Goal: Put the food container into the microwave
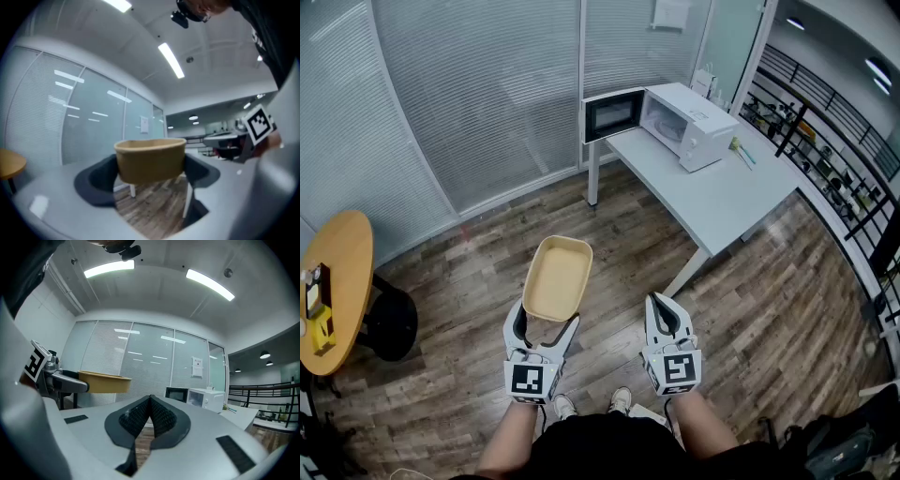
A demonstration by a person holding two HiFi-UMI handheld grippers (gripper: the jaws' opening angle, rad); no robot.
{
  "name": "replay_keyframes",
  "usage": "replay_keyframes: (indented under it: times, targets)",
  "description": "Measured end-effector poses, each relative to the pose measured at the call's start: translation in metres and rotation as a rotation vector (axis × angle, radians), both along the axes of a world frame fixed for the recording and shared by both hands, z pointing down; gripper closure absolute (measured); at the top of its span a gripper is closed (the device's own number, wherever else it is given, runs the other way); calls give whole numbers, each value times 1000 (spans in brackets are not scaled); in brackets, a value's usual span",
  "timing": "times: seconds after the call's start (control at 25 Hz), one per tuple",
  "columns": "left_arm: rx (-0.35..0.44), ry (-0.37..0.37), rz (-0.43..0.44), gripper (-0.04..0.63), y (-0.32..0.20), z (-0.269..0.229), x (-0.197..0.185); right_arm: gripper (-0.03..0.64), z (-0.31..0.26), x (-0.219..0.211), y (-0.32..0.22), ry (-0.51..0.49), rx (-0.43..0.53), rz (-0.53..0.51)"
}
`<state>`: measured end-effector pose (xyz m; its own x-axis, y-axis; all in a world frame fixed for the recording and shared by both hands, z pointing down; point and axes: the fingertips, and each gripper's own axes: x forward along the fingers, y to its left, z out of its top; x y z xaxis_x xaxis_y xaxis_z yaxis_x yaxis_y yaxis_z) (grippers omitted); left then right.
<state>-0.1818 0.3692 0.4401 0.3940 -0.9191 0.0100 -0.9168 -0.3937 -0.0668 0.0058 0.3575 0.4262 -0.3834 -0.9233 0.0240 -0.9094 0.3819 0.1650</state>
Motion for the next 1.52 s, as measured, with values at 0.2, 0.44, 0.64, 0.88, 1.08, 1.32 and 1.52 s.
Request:
replay_keyframes:
  times: [0.2, 0.44, 0.64, 0.88, 1.08, 1.32, 1.52]
  targets:
    - [2, -2, 2, 144, 3, 0, 12, 611, 2, 10, 1, -14, -5, -1]
    - [10, -13, 10, 144, 5, -3, 19, 611, 5, 14, 4, -17, -14, 2]
    - [18, -15, 8, 144, 3, -5, 14, 611, -1, 9, 4, -61, 5, 4]
    - [38, -17, 12, 144, 1, -10, 8, 611, -1, 2, 0, -71, -2, 17]
    - [40, -23, 16, 144, 0, -8, -9, 611, 2, -18, -1, -57, -10, 23]
    - [40, -20, 28, 144, -1, -5, -38, 611, 8, -49, -1, -41, -27, 25]
    - [45, -16, 43, 144, -9, -4, -58, 611, 10, -68, -3, -38, -26, 37]
